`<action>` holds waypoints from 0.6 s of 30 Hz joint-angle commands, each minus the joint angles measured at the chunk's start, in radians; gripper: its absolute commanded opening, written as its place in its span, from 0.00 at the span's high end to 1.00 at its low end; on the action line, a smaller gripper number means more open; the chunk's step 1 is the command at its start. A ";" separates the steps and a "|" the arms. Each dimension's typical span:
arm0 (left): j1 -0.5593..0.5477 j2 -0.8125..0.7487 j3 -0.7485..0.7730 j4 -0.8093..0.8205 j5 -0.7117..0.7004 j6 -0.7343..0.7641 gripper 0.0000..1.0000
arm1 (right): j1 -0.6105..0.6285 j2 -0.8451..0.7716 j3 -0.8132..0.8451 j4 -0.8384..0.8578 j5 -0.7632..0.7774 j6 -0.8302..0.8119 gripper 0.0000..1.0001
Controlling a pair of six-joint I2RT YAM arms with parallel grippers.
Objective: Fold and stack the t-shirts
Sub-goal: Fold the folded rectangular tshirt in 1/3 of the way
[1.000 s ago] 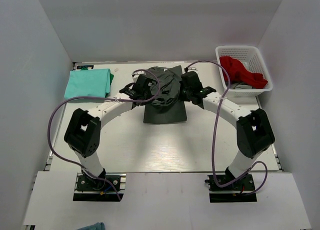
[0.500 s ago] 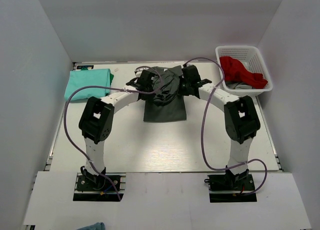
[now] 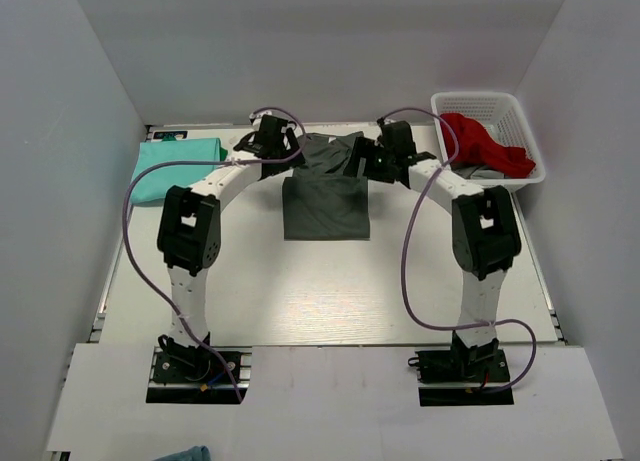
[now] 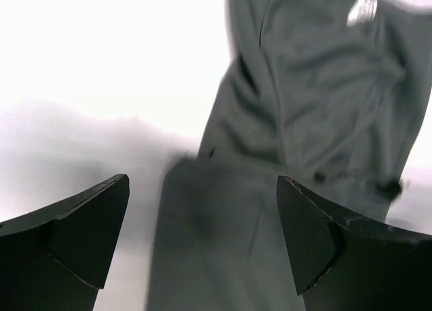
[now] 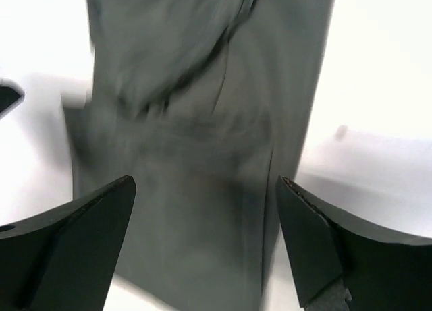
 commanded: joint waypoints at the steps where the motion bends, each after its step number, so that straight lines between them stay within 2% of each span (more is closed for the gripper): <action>1: -0.016 -0.159 -0.116 0.044 0.065 0.077 0.00 | 0.022 -0.151 -0.138 0.082 -0.136 0.005 0.10; 2: -0.016 -0.207 -0.175 0.044 0.076 0.077 0.00 | 0.028 -0.171 -0.216 0.082 -0.135 0.008 0.10; 6: -0.030 -0.306 -0.344 0.101 0.062 0.116 0.00 | 0.034 -0.289 -0.343 0.130 -0.114 -0.019 0.10; 9: -0.030 -0.349 -0.418 0.153 0.072 0.117 0.00 | 0.037 -0.300 -0.325 0.134 -0.127 -0.107 0.14; 12: -0.018 -0.322 -0.418 0.165 0.039 0.117 0.03 | 0.031 -0.246 -0.249 0.110 -0.130 -0.197 0.14; 13: -0.018 -0.306 -0.405 0.178 0.028 0.132 0.08 | 0.032 -0.202 -0.211 0.102 -0.111 -0.223 0.14; 15: -0.018 -0.240 -0.372 0.188 0.028 0.152 0.11 | 0.028 -0.166 -0.171 0.075 -0.078 -0.274 0.15; 17: -0.018 -0.159 -0.281 0.159 0.028 0.152 0.16 | 0.026 -0.084 -0.053 0.023 -0.066 -0.317 0.19; 18: -0.018 -0.132 -0.257 0.150 0.017 0.152 0.20 | 0.028 -0.045 -0.052 0.012 -0.063 -0.331 0.20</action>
